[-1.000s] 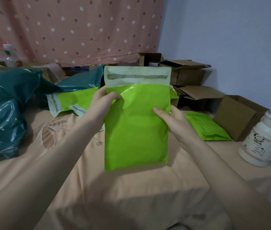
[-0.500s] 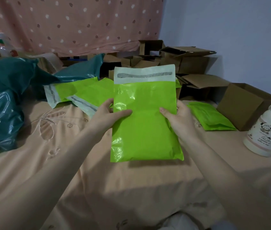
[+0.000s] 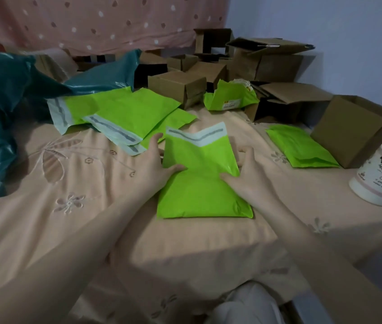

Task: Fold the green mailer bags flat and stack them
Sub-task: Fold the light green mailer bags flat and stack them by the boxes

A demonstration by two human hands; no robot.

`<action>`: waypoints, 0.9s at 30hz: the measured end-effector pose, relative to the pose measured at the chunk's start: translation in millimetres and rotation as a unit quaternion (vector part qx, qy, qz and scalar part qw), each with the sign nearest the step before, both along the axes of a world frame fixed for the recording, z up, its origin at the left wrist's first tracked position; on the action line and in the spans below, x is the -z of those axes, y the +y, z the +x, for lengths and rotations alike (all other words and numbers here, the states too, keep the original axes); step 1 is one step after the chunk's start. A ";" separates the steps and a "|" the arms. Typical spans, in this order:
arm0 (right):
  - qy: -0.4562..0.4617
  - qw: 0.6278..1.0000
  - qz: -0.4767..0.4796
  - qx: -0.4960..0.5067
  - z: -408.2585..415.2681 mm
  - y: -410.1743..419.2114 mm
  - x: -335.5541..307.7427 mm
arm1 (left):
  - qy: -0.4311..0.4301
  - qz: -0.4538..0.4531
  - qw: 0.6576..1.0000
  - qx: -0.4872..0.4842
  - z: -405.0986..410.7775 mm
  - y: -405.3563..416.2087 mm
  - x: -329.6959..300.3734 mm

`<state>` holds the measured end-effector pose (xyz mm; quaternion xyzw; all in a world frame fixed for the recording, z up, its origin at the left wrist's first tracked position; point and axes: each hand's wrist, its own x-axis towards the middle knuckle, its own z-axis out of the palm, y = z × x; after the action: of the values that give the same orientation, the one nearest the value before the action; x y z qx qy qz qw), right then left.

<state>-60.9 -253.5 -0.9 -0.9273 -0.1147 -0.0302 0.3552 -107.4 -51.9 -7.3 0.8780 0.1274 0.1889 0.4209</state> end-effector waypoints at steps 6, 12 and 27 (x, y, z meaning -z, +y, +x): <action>-0.164 0.983 -0.068 -0.037 -14.8 0.5 -6.3 | -0.039 0.151 0.988 -0.011 -4.1 -14.4 -10.0; -0.148 0.961 -0.164 -0.166 -30.1 19.6 0.6 | 0.056 0.225 0.960 0.156 -26.0 -45.8 -3.8; -0.111 0.939 -0.274 -0.174 -26.5 20.2 28.9 | 0.099 0.237 0.959 0.117 -32.5 -47.7 17.3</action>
<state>-87.4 -233.3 -29.7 -0.9450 -0.3168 -0.0381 0.0724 -139.9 -99.6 -24.6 0.9758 0.0165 0.0752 0.2047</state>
